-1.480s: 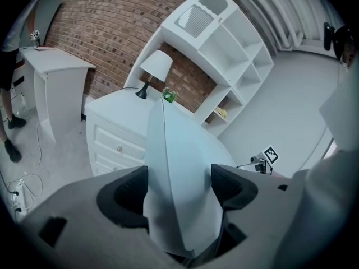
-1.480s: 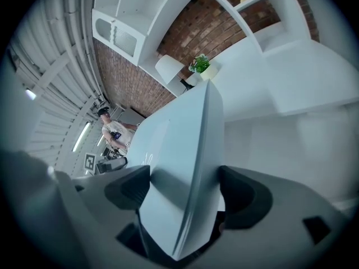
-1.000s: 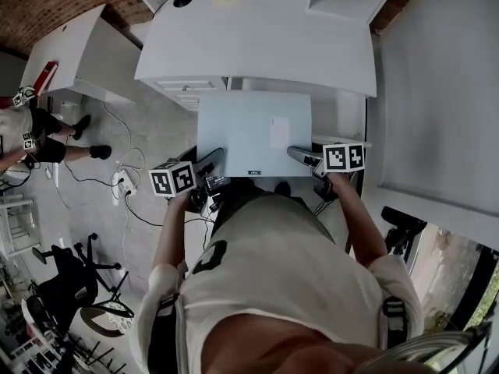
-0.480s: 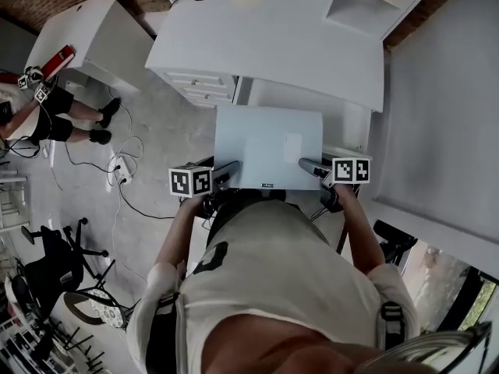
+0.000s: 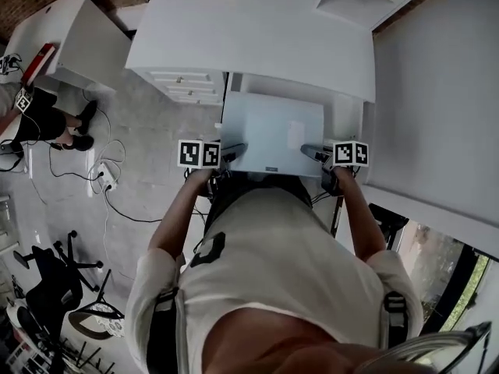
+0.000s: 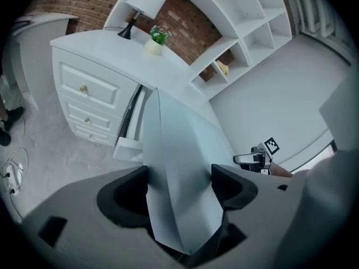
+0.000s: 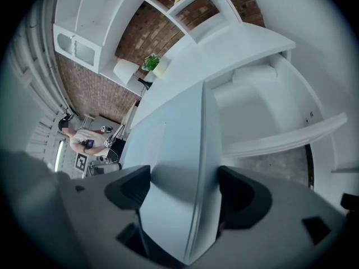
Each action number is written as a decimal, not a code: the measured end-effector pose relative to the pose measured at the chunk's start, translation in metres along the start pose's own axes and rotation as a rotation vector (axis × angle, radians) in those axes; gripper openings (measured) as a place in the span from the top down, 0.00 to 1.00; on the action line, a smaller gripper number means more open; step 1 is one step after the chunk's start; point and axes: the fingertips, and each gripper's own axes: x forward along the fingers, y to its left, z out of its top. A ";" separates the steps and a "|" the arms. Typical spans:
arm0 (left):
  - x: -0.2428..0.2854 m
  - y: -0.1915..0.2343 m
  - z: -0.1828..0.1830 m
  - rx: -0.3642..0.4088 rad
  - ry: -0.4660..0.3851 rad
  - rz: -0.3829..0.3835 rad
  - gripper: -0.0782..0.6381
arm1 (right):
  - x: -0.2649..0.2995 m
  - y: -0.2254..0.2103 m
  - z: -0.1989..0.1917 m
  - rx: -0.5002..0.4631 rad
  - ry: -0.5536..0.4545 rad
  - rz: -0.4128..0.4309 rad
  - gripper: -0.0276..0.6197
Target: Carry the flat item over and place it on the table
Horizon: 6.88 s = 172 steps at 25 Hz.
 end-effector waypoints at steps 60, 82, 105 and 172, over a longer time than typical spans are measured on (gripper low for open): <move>-0.008 0.007 0.093 0.185 -0.243 0.169 0.85 | -0.009 0.045 0.133 -0.307 -0.250 -0.042 0.94; -0.160 -0.007 0.056 0.208 -0.553 0.151 0.86 | -0.002 0.296 0.010 -0.565 -0.148 0.552 0.94; -0.136 -0.128 0.041 0.372 -0.595 0.139 0.86 | -0.081 0.264 -0.025 -0.650 -0.250 0.670 0.94; -0.146 -0.207 -0.120 0.579 -0.423 -0.015 0.86 | -0.158 0.202 -0.197 -0.501 -0.513 0.231 0.94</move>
